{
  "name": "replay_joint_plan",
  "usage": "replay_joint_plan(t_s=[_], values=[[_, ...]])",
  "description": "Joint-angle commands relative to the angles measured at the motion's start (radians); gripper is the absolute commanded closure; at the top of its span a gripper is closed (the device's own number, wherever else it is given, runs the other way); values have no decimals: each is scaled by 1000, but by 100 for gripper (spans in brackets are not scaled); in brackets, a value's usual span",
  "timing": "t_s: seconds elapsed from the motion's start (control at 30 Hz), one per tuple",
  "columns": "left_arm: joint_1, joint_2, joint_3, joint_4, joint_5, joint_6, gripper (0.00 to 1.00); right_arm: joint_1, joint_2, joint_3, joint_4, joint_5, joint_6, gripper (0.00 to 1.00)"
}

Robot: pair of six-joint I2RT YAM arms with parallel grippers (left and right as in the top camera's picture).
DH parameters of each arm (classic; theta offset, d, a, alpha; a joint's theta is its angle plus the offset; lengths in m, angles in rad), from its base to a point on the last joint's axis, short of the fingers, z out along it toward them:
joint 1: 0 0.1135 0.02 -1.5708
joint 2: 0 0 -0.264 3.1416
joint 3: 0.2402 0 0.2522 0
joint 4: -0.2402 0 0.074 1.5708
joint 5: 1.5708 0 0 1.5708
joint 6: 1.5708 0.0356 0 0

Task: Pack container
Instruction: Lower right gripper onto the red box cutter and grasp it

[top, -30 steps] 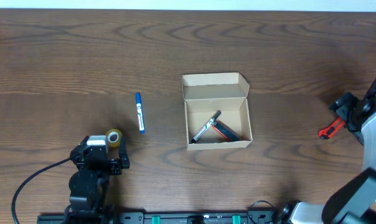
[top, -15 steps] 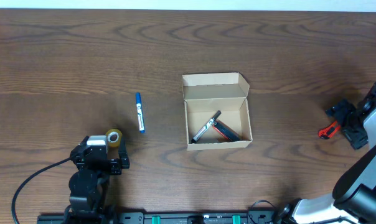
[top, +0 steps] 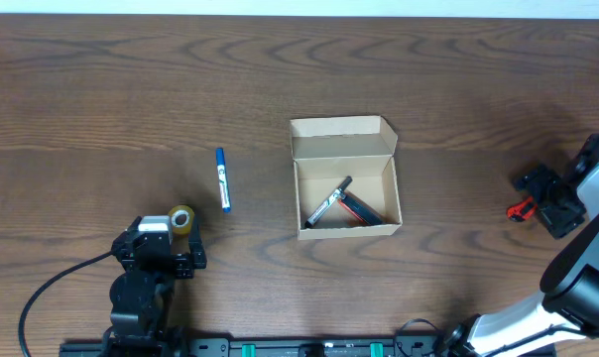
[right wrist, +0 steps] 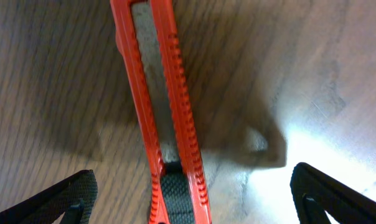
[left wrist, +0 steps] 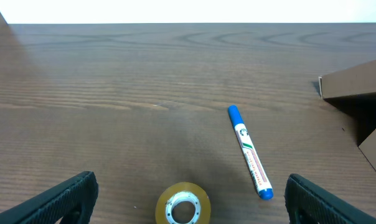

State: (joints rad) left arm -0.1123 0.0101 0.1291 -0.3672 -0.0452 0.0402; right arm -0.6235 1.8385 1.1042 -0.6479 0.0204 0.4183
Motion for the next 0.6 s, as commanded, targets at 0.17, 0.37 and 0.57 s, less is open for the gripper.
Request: replay_joint_plan(t_s=[0.17, 0.37, 0.57], values=[[1, -6, -18, -2, -9, -11, 5, -14, 35, 39, 25, -3, -14, 12], [1, -6, -18, -1, -9, -12, 5, -14, 80, 40, 27, -4, -27, 22], [1, -6, -18, 2, -6, -22, 5, -14, 127, 40, 19, -7, -39, 37]])
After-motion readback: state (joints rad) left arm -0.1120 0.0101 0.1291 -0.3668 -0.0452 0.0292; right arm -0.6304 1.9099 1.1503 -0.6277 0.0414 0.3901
